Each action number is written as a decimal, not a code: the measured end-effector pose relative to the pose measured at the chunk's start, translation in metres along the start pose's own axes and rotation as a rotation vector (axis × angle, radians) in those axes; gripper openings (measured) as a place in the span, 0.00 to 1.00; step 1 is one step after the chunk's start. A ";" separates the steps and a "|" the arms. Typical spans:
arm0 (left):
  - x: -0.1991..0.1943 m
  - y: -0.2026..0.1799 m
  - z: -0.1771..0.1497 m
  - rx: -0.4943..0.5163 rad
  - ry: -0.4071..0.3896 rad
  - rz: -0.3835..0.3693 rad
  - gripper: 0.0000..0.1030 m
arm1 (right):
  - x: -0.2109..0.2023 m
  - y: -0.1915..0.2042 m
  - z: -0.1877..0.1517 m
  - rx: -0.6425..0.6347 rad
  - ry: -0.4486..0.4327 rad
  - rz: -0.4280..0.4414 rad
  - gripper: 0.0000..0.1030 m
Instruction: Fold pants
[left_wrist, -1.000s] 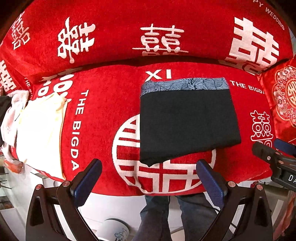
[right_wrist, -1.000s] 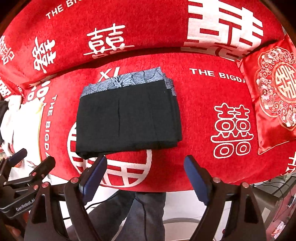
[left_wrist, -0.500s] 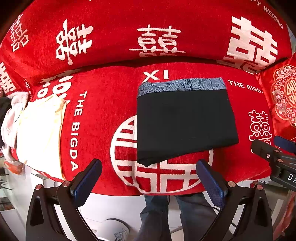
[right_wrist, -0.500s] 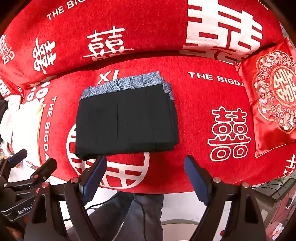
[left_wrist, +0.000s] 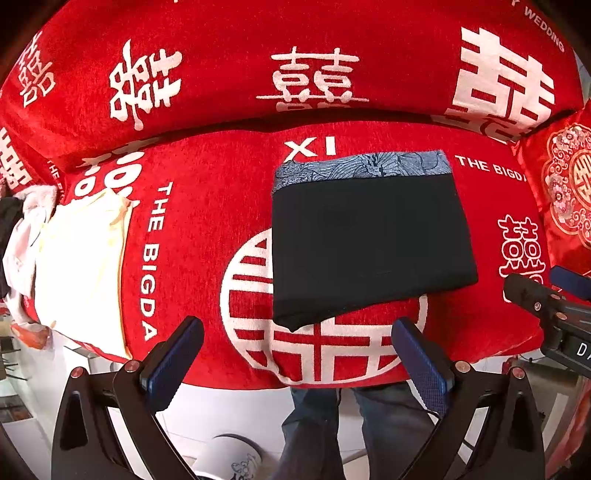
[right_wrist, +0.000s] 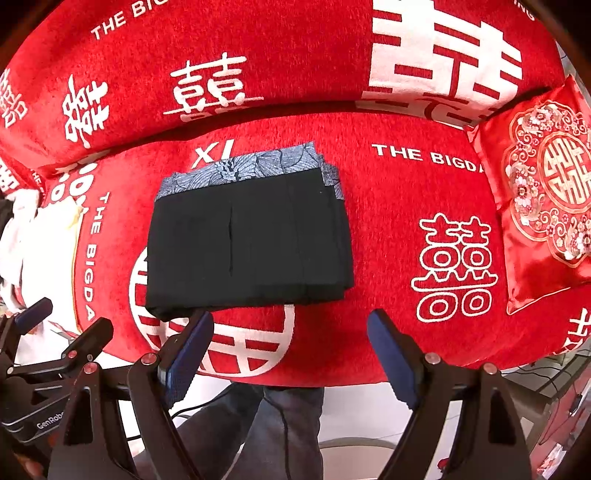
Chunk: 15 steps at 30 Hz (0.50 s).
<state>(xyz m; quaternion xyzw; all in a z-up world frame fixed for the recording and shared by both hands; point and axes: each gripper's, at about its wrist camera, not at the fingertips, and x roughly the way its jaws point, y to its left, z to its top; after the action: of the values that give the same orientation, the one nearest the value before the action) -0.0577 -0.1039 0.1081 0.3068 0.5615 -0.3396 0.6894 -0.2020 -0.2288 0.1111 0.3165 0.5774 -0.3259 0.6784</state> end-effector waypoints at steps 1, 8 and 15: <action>0.000 0.000 0.000 0.005 0.001 0.000 0.99 | 0.000 0.000 0.001 -0.002 0.000 -0.001 0.85; 0.002 -0.001 -0.001 0.026 -0.003 -0.001 0.99 | 0.002 -0.001 0.004 -0.017 0.004 -0.013 0.85; 0.006 -0.003 0.001 0.028 0.005 0.011 0.99 | 0.004 -0.001 0.004 -0.017 0.008 -0.012 0.85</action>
<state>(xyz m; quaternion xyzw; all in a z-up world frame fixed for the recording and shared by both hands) -0.0592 -0.1072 0.1024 0.3202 0.5568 -0.3429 0.6855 -0.2001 -0.2328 0.1074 0.3085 0.5846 -0.3240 0.6768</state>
